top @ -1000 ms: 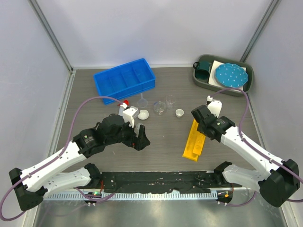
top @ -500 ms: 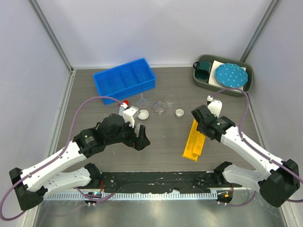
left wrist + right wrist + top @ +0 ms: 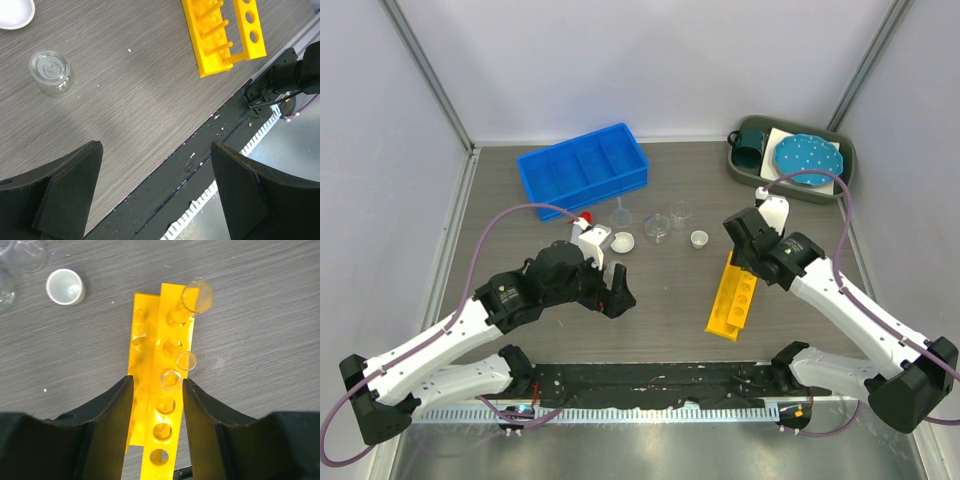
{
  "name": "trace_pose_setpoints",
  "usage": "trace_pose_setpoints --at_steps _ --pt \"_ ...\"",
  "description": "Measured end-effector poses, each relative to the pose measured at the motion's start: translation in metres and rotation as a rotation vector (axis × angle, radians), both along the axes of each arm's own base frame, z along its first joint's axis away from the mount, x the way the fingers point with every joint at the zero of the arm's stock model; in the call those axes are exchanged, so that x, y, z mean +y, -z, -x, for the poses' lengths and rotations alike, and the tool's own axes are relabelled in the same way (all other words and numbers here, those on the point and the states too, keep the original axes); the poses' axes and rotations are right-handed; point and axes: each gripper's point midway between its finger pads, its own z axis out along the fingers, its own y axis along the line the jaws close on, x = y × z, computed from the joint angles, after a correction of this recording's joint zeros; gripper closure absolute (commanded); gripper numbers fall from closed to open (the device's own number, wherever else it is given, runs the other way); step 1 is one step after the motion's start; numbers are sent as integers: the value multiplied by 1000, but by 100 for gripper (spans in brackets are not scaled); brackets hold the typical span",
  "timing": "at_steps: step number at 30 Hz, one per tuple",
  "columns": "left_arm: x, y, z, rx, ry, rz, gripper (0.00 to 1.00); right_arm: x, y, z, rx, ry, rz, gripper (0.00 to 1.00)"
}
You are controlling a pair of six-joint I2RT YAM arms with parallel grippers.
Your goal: Organize the chemistry lab equipment
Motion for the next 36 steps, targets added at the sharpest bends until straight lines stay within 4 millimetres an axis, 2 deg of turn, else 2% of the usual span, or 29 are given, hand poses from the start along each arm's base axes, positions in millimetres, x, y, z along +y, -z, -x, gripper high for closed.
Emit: trace_pose_setpoints --at_steps 6,13,23,29,36 --pt "5 -3 -1 5 -21 -22 7 21 -20 4 11 -77 -32 39" --pt "11 -12 -3 15 -63 -30 7 31 -14 26 91 -130 -67 35" --pt "28 -14 10 34 -86 -31 7 19 19 71 173 -78 -114 32" --pt "38 -17 15 35 -109 -24 7 15 41 83 214 -36 -111 32" --pt "43 -14 16 42 -118 -44 7 16 58 86 240 -7 -104 32"
